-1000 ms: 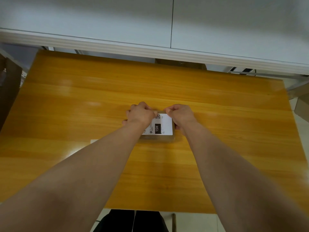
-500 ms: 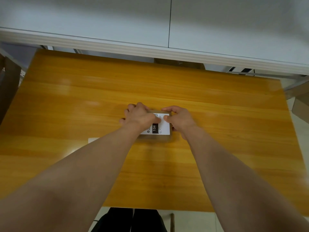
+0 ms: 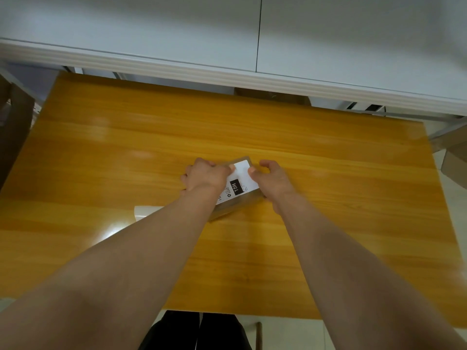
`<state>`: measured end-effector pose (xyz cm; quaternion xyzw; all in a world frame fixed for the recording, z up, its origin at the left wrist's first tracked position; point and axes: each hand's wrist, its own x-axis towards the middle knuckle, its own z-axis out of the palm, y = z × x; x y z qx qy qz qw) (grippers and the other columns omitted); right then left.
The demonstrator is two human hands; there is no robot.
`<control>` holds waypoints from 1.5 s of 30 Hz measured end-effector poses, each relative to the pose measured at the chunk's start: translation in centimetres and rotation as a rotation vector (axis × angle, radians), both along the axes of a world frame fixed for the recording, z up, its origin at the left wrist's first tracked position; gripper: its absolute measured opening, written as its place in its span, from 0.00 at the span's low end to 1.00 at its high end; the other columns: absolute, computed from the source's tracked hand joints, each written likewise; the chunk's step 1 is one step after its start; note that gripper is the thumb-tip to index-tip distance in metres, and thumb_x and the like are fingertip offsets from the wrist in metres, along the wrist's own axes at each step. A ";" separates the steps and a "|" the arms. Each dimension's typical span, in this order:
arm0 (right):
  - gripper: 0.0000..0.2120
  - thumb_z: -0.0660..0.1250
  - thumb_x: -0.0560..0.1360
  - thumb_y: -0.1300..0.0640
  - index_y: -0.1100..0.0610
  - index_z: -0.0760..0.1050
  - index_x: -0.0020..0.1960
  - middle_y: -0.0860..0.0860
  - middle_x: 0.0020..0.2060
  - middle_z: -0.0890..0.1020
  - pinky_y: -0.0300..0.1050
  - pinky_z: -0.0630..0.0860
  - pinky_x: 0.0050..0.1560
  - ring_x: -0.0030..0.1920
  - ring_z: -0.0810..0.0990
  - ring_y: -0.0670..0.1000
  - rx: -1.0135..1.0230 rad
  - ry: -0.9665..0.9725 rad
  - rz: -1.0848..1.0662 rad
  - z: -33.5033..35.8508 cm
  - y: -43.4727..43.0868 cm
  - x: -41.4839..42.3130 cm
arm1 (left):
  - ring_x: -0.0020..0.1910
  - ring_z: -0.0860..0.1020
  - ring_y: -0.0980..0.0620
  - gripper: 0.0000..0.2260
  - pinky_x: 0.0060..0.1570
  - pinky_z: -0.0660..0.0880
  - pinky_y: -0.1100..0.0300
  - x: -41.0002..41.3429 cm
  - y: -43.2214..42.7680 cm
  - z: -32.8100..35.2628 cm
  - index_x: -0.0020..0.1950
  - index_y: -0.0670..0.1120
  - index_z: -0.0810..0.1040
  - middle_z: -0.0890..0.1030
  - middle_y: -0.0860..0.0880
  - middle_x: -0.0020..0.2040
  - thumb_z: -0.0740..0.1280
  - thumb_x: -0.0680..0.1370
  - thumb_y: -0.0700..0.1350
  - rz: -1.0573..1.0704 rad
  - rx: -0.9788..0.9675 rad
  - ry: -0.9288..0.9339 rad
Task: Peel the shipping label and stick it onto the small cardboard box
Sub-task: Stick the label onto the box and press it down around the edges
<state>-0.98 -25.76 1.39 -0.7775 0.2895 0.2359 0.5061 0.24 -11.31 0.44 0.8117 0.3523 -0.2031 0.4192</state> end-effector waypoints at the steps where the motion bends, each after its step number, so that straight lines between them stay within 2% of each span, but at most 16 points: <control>1: 0.26 0.67 0.79 0.47 0.51 0.67 0.74 0.53 0.66 0.78 0.51 0.74 0.57 0.63 0.76 0.56 0.000 0.041 0.014 0.2 -0.1 0.0 | 0.67 0.67 0.42 0.25 0.61 0.72 0.43 0.0 0.0 0.1 0.52 0.50 0.74 0.77 0.46 0.61 0.73 0.64 0.65 0.045 -0.012 0.035; 4: 0.28 0.69 0.78 0.50 0.53 0.67 0.75 0.52 0.68 0.77 0.54 0.75 0.59 0.63 0.75 0.56 0.048 0.105 0.036 0.9 -0.1 -0.1 | 0.56 0.79 0.41 0.31 0.53 0.79 0.45 -0.2 0.5 0.3 0.49 0.47 0.79 0.83 0.46 0.52 0.73 0.58 0.68 0.152 -0.082 0.117; 5: 0.28 0.70 0.78 0.53 0.54 0.67 0.75 0.52 0.66 0.78 0.54 0.77 0.56 0.59 0.76 0.55 0.065 0.100 0.037 1.0 0.0 -0.1 | 0.49 0.82 0.41 0.29 0.51 0.80 0.46 -0.4 0.6 0.6 0.47 0.46 0.78 0.85 0.46 0.48 0.74 0.59 0.67 0.175 -0.130 0.133; 7: 0.27 0.71 0.77 0.56 0.54 0.67 0.74 0.52 0.63 0.79 0.48 0.78 0.46 0.51 0.77 0.52 0.066 0.055 0.043 1.2 0.2 0.1 | 0.43 0.84 0.41 0.28 0.47 0.82 0.45 -0.7 0.6 1.0 0.53 0.43 0.73 0.85 0.44 0.46 0.77 0.65 0.59 0.220 -0.233 0.155; 9: 0.27 0.72 0.77 0.56 0.53 0.68 0.73 0.53 0.63 0.79 0.42 0.74 0.37 0.48 0.78 0.51 0.044 0.004 0.064 1.2 0.5 0.2 | 0.45 0.83 0.39 0.31 0.47 0.82 0.41 -0.9 0.5 1.3 0.63 0.44 0.64 0.83 0.41 0.48 0.77 0.69 0.53 0.235 -0.278 0.177; 12: 0.27 0.72 0.77 0.56 0.52 0.68 0.73 0.53 0.63 0.80 0.43 0.74 0.41 0.50 0.80 0.52 0.033 -0.026 0.102 1.2 0.8 0.2 | 0.47 0.83 0.38 0.32 0.49 0.81 0.38 -1.1 0.5 1.3 0.70 0.47 0.59 0.83 0.39 0.51 0.74 0.73 0.46 0.222 -0.328 0.153; 14: 0.28 0.72 0.76 0.56 0.52 0.68 0.73 0.53 0.62 0.80 0.42 0.74 0.41 0.49 0.80 0.51 0.042 -0.022 0.132 1.3 0.9 0.1 | 0.49 0.83 0.38 0.32 0.48 0.82 0.41 -1.0 0.8 0.8 0.73 0.53 0.58 0.80 0.40 0.58 0.72 0.74 0.41 0.155 -0.335 0.083; 17: 0.33 0.76 0.73 0.60 0.51 0.66 0.74 0.53 0.60 0.80 0.40 0.74 0.37 0.47 0.80 0.50 0.067 -0.013 0.195 1.4 1.2 0.0 | 0.50 0.79 0.42 0.37 0.44 0.81 0.48 -0.4 1.2 0.7 0.75 0.62 0.60 0.68 0.46 0.66 0.68 0.74 0.33 -0.066 -0.300 -0.058; 19: 0.37 0.77 0.70 0.63 0.52 0.65 0.75 0.53 0.58 0.80 0.42 0.77 0.40 0.49 0.80 0.52 0.083 -0.010 0.233 1.3 1.2 -0.1 | 0.52 0.77 0.43 0.39 0.48 0.81 0.48 -0.1 1.6 0.6 0.74 0.62 0.65 0.65 0.49 0.66 0.70 0.71 0.32 -0.195 -0.365 -0.072; 23: 0.38 0.78 0.69 0.66 0.53 0.65 0.74 0.53 0.55 0.79 0.40 0.77 0.38 0.45 0.80 0.50 0.075 -0.017 0.262 1.2 1.4 0.0 | 0.60 0.78 0.42 0.37 0.53 0.80 0.51 -0.3 2.5 0.2 0.72 0.55 0.71 0.71 0.46 0.69 0.74 0.68 0.30 -0.269 -0.502 -0.053; 29: 0.35 0.77 0.68 0.69 0.53 0.68 0.69 0.54 0.55 0.80 0.41 0.77 0.37 0.42 0.79 0.48 0.097 0.016 0.231 0.9 1.5 0.4 | 0.51 0.78 0.47 0.28 0.41 0.78 0.58 -0.1 2.9 0.3 0.63 0.50 0.74 0.78 0.46 0.58 0.70 0.69 0.25 -0.266 -0.534 -0.059; 33: 0.29 0.76 0.69 0.67 0.54 0.71 0.65 0.53 0.49 0.81 0.44 0.77 0.35 0.39 0.81 0.51 0.125 0.043 0.157 0.4 1.8 0.8 | 0.51 0.79 0.45 0.23 0.47 0.79 0.52 0.2 2.7 -0.2 0.57 0.48 0.77 0.80 0.45 0.54 0.70 0.70 0.26 -0.205 -0.549 -0.046; 35: 0.25 0.76 0.69 0.66 0.55 0.72 0.62 0.53 0.47 0.82 0.44 0.78 0.36 0.39 0.82 0.53 0.156 0.056 0.105 0.0 1.9 0.8 | 0.50 0.80 0.44 0.19 0.43 0.77 0.55 0.3 2.6 -0.4 0.56 0.48 0.77 0.82 0.44 0.54 0.70 0.72 0.28 -0.166 -0.557 -0.033; 40: 0.14 0.74 0.71 0.63 0.54 0.75 0.54 0.54 0.42 0.84 0.40 0.75 0.29 0.33 0.82 0.51 0.219 0.029 -0.031 -0.9 2.2 0.7 | 0.37 0.80 0.50 0.12 0.20 0.68 0.69 0.3 2.1 -0.3 0.58 0.45 0.78 0.82 0.46 0.44 0.69 0.76 0.33 -0.084 -0.541 -0.054; 43: 0.08 0.71 0.74 0.60 0.54 0.75 0.51 0.53 0.35 0.83 0.37 0.73 0.23 0.25 0.79 0.48 0.228 0.009 -0.114 -1.3 2.7 0.6 | 0.35 0.79 0.50 0.07 0.21 0.70 0.67 0.3 1.7 -0.4 0.52 0.46 0.78 0.82 0.46 0.41 0.67 0.78 0.35 -0.028 -0.543 -0.062; 45: 0.05 0.71 0.75 0.59 0.53 0.76 0.48 0.53 0.36 0.83 0.38 0.74 0.25 0.25 0.79 0.48 0.215 -0.021 -0.155 -1.7 3.0 0.5 | 0.34 0.78 0.51 0.05 0.24 0.71 0.66 0.2 1.6 -0.4 0.50 0.46 0.77 0.81 0.47 0.40 0.66 0.79 0.37 0.002 -0.551 -0.070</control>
